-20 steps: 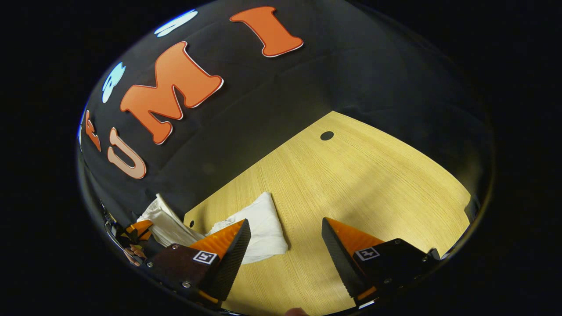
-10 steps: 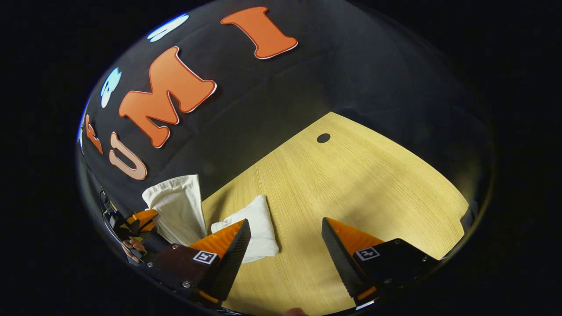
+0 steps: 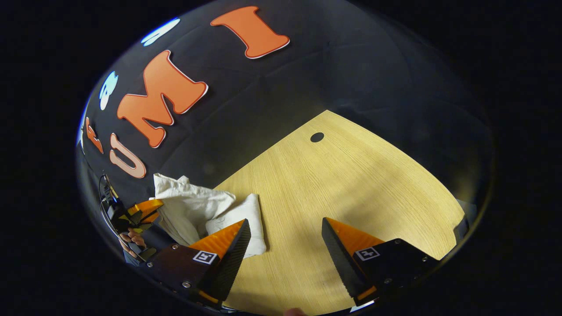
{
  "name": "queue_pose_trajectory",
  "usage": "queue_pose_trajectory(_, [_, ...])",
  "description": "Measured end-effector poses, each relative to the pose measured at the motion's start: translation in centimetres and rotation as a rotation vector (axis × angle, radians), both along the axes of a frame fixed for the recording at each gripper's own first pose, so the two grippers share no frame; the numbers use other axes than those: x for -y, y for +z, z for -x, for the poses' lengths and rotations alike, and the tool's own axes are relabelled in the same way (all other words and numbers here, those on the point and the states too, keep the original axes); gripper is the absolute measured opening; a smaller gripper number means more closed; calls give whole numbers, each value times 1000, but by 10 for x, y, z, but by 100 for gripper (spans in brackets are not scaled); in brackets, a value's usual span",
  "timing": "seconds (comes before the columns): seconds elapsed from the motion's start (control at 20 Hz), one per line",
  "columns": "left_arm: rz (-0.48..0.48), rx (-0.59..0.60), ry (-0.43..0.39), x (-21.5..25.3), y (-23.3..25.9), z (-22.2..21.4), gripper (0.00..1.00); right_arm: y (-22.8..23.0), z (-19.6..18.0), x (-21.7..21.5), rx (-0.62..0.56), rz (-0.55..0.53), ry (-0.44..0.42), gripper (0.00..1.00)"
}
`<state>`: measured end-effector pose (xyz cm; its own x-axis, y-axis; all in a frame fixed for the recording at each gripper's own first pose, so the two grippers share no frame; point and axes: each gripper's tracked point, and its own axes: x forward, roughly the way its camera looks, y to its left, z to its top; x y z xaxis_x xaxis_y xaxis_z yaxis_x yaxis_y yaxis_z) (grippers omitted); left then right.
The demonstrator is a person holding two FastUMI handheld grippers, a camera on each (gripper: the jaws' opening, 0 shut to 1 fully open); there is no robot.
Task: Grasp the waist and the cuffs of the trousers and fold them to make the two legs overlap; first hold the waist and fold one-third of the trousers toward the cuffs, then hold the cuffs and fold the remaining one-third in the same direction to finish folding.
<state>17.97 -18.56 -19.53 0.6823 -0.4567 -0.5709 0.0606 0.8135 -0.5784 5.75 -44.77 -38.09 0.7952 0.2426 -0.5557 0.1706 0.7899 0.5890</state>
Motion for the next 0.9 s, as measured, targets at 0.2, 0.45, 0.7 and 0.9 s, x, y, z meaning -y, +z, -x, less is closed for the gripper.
queue_pose_trajectory(0.2, [-63,13,-136,41,0,22,12,-1,-4,6,8,-19,18,98])
queue_pose_trajectory(0.45, [-207,81,-327,83,-4,46,39,2,-10,4,25,-39,50,98])
queue_pose_trajectory(0.7, [-204,175,-384,96,22,73,74,13,-14,-10,54,-30,97,98])
queue_pose_trajectory(0.9, [-230,231,-345,81,36,79,83,29,-15,-20,105,20,125,98])
